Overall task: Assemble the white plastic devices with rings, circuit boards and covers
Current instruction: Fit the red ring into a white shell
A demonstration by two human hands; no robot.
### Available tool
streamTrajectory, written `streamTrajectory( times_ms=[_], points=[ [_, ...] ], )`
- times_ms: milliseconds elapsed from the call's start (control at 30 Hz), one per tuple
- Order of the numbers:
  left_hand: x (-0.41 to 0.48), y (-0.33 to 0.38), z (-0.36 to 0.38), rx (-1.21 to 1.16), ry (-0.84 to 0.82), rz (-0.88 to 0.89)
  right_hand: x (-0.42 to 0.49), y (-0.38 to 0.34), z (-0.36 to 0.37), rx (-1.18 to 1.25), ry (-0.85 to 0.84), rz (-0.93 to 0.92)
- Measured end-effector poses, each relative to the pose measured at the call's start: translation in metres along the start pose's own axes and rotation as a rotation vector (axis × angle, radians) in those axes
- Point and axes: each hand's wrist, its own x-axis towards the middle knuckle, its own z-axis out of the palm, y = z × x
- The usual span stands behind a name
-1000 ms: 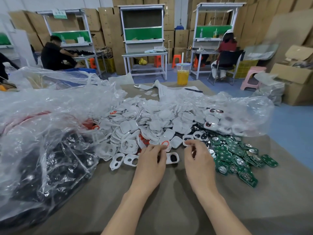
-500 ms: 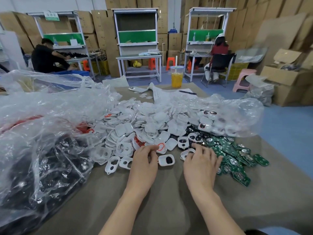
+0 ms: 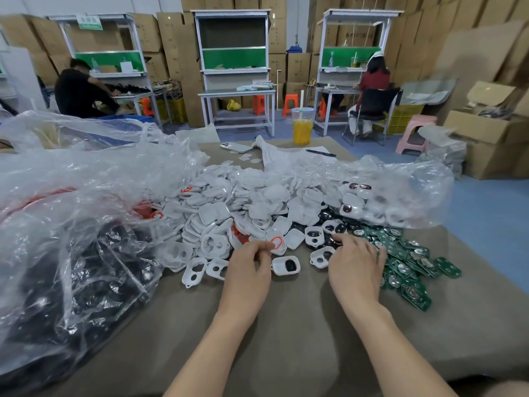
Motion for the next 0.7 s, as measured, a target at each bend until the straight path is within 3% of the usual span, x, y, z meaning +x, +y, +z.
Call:
streamTrajectory(
  times_ms=[167, 333, 500, 567, 667, 700],
  points=[
    [-0.001, 0.000, -0.002, -0.005, 0.004, -0.025, 0.004, 0.002, 0.000, 0.034, 0.053, 0.015],
    [-0.001, 0.001, -0.001, 0.050, -0.024, -0.001, 0.022, 0.011, -0.010, 0.145, -0.030, 0.025],
    [0.000, 0.000, -0.001, 0.099, 0.032, 0.100, 0.032, 0.020, -0.015, 0.071, -0.068, -0.060],
    [0.007, 0.000, -0.005, 0.243, 0.106, 0.257, 0.033, 0.020, -0.015, 0.054, -0.052, -0.081],
    [0.028, -0.006, -0.012, 0.644, 0.194, 0.699, 0.039, 0.017, -0.019, 0.105, -0.009, -0.099],
    [0.038, -0.008, -0.013, 0.696, 0.192, 0.771, 0.042, 0.015, -0.022, 0.134, 0.021, -0.116]
  ],
)
